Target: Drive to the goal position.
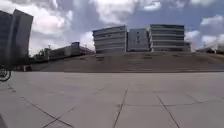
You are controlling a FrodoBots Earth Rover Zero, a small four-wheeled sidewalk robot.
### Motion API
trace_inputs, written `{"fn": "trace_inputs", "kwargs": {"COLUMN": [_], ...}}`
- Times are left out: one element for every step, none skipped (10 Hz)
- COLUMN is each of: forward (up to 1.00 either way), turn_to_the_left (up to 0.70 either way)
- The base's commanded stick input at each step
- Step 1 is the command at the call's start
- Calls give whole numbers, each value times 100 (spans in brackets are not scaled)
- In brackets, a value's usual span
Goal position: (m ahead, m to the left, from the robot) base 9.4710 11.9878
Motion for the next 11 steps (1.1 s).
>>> {"fn": "trace_inputs", "kwargs": {"forward": [100,100,100,100,100,100,100,100,100,100,100], "turn_to_the_left": [0,17,29,0,0,13,0,0,0,8,8]}}
